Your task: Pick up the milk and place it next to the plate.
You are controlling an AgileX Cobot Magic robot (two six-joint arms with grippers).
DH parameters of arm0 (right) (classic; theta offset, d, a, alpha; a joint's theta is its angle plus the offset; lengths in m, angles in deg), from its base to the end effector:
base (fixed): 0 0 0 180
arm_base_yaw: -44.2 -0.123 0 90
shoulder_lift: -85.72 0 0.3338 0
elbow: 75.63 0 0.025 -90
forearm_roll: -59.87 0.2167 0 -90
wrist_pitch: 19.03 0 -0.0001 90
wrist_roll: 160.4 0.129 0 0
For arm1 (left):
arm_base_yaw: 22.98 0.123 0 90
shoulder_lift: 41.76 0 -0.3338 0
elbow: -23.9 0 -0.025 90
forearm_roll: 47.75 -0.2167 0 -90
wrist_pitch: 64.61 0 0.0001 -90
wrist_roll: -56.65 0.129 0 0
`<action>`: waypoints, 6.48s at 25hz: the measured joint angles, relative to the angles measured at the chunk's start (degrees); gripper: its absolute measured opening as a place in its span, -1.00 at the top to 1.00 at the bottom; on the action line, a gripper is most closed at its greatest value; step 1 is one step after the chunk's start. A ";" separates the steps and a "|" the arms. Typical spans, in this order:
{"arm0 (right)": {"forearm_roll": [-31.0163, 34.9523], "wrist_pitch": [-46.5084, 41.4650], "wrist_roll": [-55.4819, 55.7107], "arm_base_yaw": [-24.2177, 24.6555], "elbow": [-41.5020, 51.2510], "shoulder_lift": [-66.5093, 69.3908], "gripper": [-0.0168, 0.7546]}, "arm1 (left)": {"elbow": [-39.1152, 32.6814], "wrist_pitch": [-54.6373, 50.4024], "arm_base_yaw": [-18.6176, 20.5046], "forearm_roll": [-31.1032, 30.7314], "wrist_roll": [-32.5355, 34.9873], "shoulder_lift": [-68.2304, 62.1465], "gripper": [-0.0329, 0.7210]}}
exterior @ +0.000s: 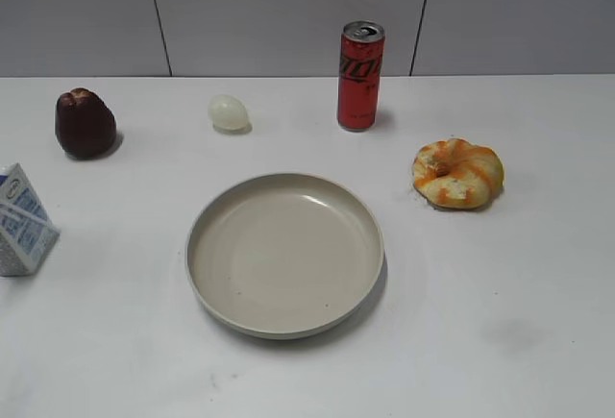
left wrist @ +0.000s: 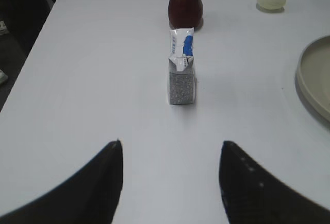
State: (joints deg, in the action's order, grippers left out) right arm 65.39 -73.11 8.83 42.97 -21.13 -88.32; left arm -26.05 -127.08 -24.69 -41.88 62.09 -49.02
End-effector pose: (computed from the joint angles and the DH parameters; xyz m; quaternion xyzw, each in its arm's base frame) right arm -0.0389 0.0092 0.2330 -0.0852 0.8359 0.0030 0.5422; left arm -0.0511 -0.0102 0.2401 0.0562 0.8617 -0.0348 0.5032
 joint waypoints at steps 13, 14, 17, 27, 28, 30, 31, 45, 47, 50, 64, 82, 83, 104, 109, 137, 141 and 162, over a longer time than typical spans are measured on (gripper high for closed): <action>0.00 0.00 0.00 0.00 0.00 0.00 -0.33 | 0.14 0.99 0.00 -0.45 0.00 -0.78 -0.27; 0.00 0.00 0.00 0.00 0.00 0.00 -0.33 | 0.36 1.65 0.00 -0.71 0.00 -1.85 -0.27; 0.00 0.00 0.00 0.00 0.00 0.00 -0.33 | 1.50 5.61 0.00 -0.60 0.00 -7.60 -0.27; 0.00 0.00 0.00 0.00 0.00 0.00 -0.33 | 7.56 20.97 0.00 3.86 1.35 -42.56 -0.84; 0.00 0.00 0.00 0.00 0.00 0.00 -0.33 | 8.51 21.92 0.00 3.86 1.64 -46.42 -0.85; 0.00 0.00 0.00 0.00 0.00 0.00 -0.33 | 11.30 23.19 0.00 3.86 2.19 -53.57 -0.86; 0.00 0.00 0.00 0.00 0.00 0.00 -0.33 | 12.64 23.63 0.00 3.74 2.50 -57.40 -0.86; 0.00 0.00 0.00 0.00 0.00 0.00 -0.33 | 27.78 21.65 0.00 2.13 4.36 -93.02 -0.75; 0.00 0.00 0.00 0.00 0.00 0.00 -0.33 | 28.37 21.56 0.00 1.68 4.41 -95.81 -0.71; 0.00 0.00 0.00 0.00 0.00 0.00 -0.33 | 28.73 21.95 0.00 1.42 4.53 -98.32 -0.62; 0.00 0.00 0.00 0.00 0.00 0.00 -0.33 | 36.02 13.56 -0.25 1.07 9.83 -99.81 0.18; 0.00 0.00 0.00 0.00 0.00 0.00 -0.33 | 86.66 6.09 -22.63 4.87 42.90 -124.76 0.18; 0.00 0.00 0.00 0.00 0.00 0.00 -0.33 | 87.86 6.09 -23.91 4.81 44.45 -126.37 0.18; 0.00 0.00 0.00 0.00 0.00 0.00 -0.33 | 89.39 1.90 -29.23 5.81 57.90 -135.28 -0.03; 0.00 0.00 0.00 0.00 0.00 0.00 -0.33 | 89.39 1.61 -29.23 6.22 58.05 -134.57 -0.28; 0.00 0.00 0.00 0.00 0.00 0.00 -0.33 | 65.72 -7.15 0.10 4.92 4.63 -89.78 -0.65; 0.00 0.00 0.00 0.00 0.00 0.00 -0.33 | 52.79 -7.22 3.75 3.70 4.63 -79.71 -0.65; 0.00 0.00 0.00 0.00 0.00 0.00 -0.33 | 7.61 -0.36 4.58 1.94 4.49 -26.90 -0.61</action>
State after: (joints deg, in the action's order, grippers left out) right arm 65.39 -73.11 8.83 42.97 -21.13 -88.32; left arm -18.44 -127.44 -20.12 -39.94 66.58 -75.92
